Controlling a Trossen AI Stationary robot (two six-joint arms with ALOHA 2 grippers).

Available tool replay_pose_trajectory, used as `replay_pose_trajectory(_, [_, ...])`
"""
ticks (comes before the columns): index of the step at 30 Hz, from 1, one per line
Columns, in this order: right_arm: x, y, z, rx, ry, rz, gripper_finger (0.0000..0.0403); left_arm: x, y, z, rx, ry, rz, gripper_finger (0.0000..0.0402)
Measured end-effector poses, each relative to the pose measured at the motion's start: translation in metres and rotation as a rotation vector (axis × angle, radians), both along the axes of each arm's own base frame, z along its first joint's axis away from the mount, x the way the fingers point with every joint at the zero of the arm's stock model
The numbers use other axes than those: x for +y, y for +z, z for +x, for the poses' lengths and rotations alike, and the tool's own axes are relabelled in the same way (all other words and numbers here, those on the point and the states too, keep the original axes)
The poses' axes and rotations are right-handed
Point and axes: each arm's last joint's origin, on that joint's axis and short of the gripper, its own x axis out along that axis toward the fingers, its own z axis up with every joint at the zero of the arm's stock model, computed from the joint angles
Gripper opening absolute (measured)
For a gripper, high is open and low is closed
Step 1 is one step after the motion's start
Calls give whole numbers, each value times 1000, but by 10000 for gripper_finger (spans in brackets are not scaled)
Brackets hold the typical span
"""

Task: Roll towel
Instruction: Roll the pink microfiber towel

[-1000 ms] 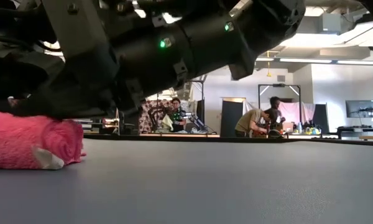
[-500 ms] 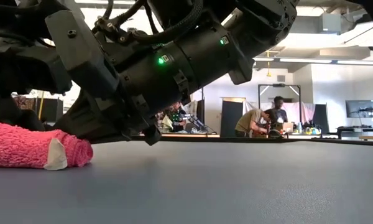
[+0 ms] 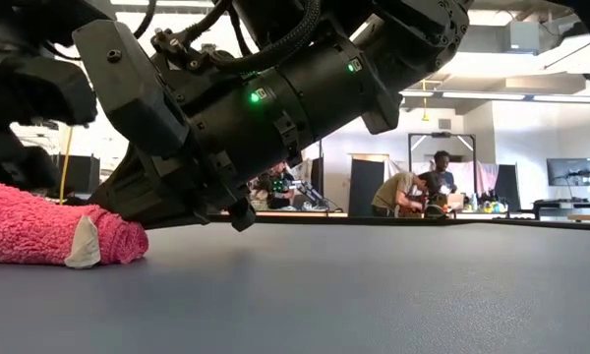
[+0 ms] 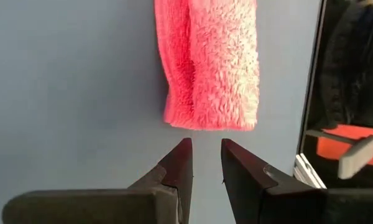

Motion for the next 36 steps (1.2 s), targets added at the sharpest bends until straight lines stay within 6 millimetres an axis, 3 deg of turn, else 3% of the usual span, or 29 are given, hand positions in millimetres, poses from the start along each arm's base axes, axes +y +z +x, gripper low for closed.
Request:
replay_pose_trajectory(4, [0, 0, 0, 1, 0, 0, 15, 3, 16, -6, -114, 20, 10, 71])
replay_pose_trajectory(12, [-3, -1, 1, 5, -6, 0, 15, -7, 54, -1, -594, 2, 35, 71])
replay_pose_trajectory(18, [-5, -1, 1, 8, -11, 1, 15, -33, 54, 9, -848, -148, 174, 76])
replay_pose_trajectory(23, [-6, -1, 1, 9, -10, 1, 15, -44, 44, 19, -852, -171, 159, 110])
replay_pose_trajectory(31, [-6, -1, 1, 9, -6, 0, 15, -49, 18, 29, -712, -192, 181, 192])
replay_pose_trajectory(36, [-6, -1, 1, 11, -6, 0, 16, -54, 12, 39, -609, -208, 272, 213])
